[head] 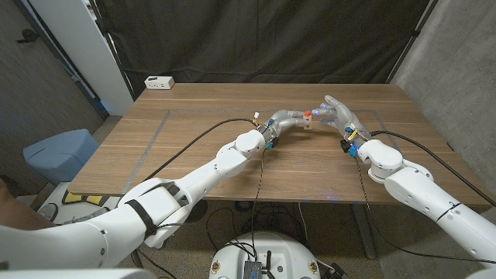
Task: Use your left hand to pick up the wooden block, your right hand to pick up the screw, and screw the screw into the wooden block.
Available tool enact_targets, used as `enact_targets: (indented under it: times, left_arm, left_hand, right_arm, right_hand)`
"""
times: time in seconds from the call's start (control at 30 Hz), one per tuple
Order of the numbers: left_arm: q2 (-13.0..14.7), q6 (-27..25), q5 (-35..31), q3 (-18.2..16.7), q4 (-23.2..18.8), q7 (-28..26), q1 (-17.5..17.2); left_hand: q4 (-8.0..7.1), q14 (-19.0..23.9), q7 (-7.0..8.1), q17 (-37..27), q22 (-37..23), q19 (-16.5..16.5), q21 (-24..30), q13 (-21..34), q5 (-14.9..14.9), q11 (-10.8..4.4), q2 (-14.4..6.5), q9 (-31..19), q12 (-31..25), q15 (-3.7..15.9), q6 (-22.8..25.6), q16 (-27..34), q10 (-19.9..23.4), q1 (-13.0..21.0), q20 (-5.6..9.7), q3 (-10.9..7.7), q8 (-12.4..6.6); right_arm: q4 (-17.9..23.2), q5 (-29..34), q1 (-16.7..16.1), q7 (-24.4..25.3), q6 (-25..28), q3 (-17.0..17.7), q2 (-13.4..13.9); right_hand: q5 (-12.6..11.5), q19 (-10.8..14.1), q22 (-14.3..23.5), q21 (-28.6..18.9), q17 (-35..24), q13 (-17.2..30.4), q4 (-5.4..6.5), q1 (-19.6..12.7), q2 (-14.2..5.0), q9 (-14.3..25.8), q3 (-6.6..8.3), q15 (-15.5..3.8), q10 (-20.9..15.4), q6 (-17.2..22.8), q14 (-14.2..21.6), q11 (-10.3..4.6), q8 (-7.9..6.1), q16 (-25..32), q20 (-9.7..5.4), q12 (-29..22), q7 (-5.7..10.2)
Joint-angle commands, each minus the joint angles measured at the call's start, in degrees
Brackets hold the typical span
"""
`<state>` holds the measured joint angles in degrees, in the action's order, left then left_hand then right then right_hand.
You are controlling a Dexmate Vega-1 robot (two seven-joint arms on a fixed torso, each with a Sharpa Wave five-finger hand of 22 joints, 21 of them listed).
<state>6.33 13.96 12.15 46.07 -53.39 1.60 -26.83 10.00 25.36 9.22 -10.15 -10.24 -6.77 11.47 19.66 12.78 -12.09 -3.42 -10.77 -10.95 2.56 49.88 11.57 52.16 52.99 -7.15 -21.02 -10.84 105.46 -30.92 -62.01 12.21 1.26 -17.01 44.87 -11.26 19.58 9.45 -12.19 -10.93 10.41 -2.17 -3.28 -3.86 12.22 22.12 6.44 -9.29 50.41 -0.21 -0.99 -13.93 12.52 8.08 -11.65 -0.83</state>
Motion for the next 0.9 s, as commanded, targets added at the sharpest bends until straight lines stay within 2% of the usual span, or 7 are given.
enact_targets:
  times: [0.03,0.27,0.43,0.5,0.57,0.9]
  left_arm:
    - [0.33,-0.69,-0.27,0.25,-1.28,-0.14,-0.45]
    - [0.38,-0.98,-0.34,0.26,-1.78,-0.45,-0.64]
    - [0.5,-1.13,-0.45,0.3,-2.1,-0.6,-0.75]
    - [0.52,-1.15,-0.49,0.33,-2.19,-0.63,-0.78]
    - [0.54,-1.18,-0.52,0.34,-2.31,-0.67,-0.81]
    - [0.64,-1.19,-0.67,0.38,-2.62,-0.84,-0.9]
  left_hand:
    - [-0.96,0.4,-0.47,-0.18,-0.31,0.09,0.37,3.96,0.16,-0.18,-0.8,-0.29,-1.22,2.86,1.51,0.04,0.68,0.26,-0.37,-1.17,-0.54]
    - [-0.96,0.45,-0.52,-0.18,-0.31,0.08,0.37,3.95,0.17,-0.18,-0.81,-0.29,-1.22,2.84,1.46,0.06,0.68,0.28,-0.37,-1.19,-0.51]
    - [-0.95,0.4,-0.59,-0.18,-0.31,0.08,0.37,3.97,0.16,-0.18,-0.8,-0.29,-1.24,2.92,1.42,0.04,0.71,0.28,-0.31,-1.18,-0.5]
    - [-0.97,0.43,-0.61,-0.18,-0.31,0.08,0.37,3.97,0.16,-0.18,-0.79,-0.29,-1.24,2.91,1.39,0.06,0.71,0.25,-0.31,-1.16,-0.48]
    - [-1.01,0.43,-0.55,-0.19,-0.31,0.08,0.37,3.98,0.15,-0.17,-0.81,-0.29,-1.23,2.93,1.36,0.07,0.68,0.2,-0.3,-1.15,-0.47]
    - [-0.97,0.4,-0.54,-0.18,-0.31,0.08,0.37,3.97,0.16,-0.17,-0.83,-0.29,-1.2,2.87,1.38,0.05,0.62,0.26,-0.33,-1.16,-0.48]
  right_arm:
    - [-0.67,0.56,-0.07,-0.02,-1.18,0.4,-0.23]
    - [-0.84,0.21,0.11,-0.56,-0.93,0.48,-0.15]
    - [-1.12,-0.36,0.36,-1.46,-0.73,0.41,-0.03]
    - [-1.4,-0.22,0.48,-1.92,-1.08,0.27,0.07]
    - [-1.63,-0.29,0.63,-2.44,-1.25,0.18,0.16]
    - [-2.56,-1.14,1.71,-4.75,-1.15,-0.46,0.41]
  right_hand:
    - [-0.26,0.65,0.19,-0.08,-0.04,0.2,-0.37,-0.42,0.22,0.39,0.0,0.41,-0.07,-0.85,0.08,0.31,0.46,0.02,-0.01,0.27,0.04]
    - [-0.23,0.36,0.2,0.45,-0.13,0.24,-0.38,-0.27,0.31,0.78,-0.03,0.64,0.65,-3.52,-0.18,-0.05,1.27,-0.26,0.48,0.66,0.31]
    - [-0.2,-1.52,0.2,1.41,-0.22,0.28,-0.29,0.03,0.43,0.73,-0.14,1.04,1.61,-5.79,-1.01,-0.48,2.12,-0.67,1.29,0.96,0.59]
    - [-0.18,-2.17,0.2,1.64,-0.29,0.29,-0.2,0.33,0.66,0.62,-0.33,1.36,2.35,-8.37,-1.71,-0.49,3.02,-0.94,1.55,1.09,1.16]
    - [-0.18,-2.5,0.19,1.73,-0.32,0.3,-0.12,0.49,0.7,0.57,-0.4,1.61,3.03,-9.06,-2.05,-0.22,3.18,-1.06,1.85,1.26,1.13]
    - [-0.22,-5.27,0.19,2.25,-0.46,0.28,0.33,1.36,1.17,0.17,-0.98,2.33,5.31,-12.28,-4.07,-0.87,3.68,-1.56,2.88,1.43,1.84]
